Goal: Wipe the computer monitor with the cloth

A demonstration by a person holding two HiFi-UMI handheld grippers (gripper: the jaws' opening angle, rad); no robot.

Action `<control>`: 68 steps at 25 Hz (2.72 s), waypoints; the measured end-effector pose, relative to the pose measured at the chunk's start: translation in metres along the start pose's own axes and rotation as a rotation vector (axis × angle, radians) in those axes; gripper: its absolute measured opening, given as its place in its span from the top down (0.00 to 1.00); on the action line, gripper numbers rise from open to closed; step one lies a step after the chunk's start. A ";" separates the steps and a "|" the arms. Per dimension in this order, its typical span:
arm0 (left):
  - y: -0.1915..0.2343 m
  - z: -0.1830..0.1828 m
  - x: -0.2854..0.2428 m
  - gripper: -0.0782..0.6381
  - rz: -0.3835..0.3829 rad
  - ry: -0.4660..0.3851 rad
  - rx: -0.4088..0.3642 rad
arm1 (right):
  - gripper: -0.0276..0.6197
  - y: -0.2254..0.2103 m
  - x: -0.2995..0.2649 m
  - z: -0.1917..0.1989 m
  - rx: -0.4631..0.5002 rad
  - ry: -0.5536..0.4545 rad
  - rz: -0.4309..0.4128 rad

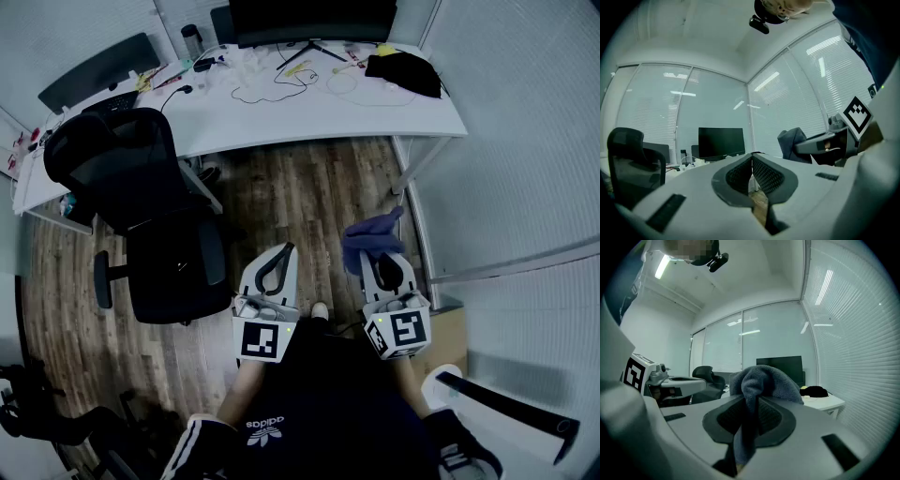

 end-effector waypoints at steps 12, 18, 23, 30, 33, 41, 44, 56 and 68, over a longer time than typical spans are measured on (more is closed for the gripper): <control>-0.017 -0.007 -0.007 0.88 -0.013 -0.012 0.015 | 0.88 -0.015 0.009 -0.001 0.000 -0.011 -0.012; -0.031 -0.005 -0.014 0.88 -0.016 -0.015 0.035 | 0.88 -0.030 0.016 0.003 -0.027 -0.050 -0.042; -0.039 0.001 -0.019 0.88 -0.007 -0.008 0.033 | 0.88 -0.044 0.019 0.009 -0.045 -0.044 -0.038; -0.022 0.001 -0.044 0.88 0.002 0.008 0.055 | 0.88 -0.058 -0.007 0.006 -0.062 -0.039 -0.033; -0.004 0.004 -0.061 0.88 0.002 0.007 0.060 | 0.88 -0.063 -0.030 0.005 -0.066 -0.036 -0.032; 0.076 -0.003 -0.135 0.88 0.025 -0.025 0.053 | 0.88 -0.077 -0.130 -0.030 -0.058 -0.071 -0.018; 0.104 -0.004 -0.157 0.88 0.033 -0.037 0.043 | 0.88 -0.081 -0.161 -0.041 -0.058 -0.090 -0.003; 0.173 0.018 -0.193 0.88 0.017 -0.004 0.069 | 0.88 -0.081 -0.232 -0.044 -0.076 -0.084 0.032; 0.202 0.029 -0.255 0.88 -0.016 0.004 0.083 | 0.88 -0.118 -0.298 -0.048 -0.073 -0.093 0.020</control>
Point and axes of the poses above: the fingertips, and each gripper's own axes: x backward along the fingers, y to its left, z out of its underside, the point moved 6 cm from there along x, backward along the fingers, and after that the axes turned 2 degrees about -z, right-handed, at the moved point
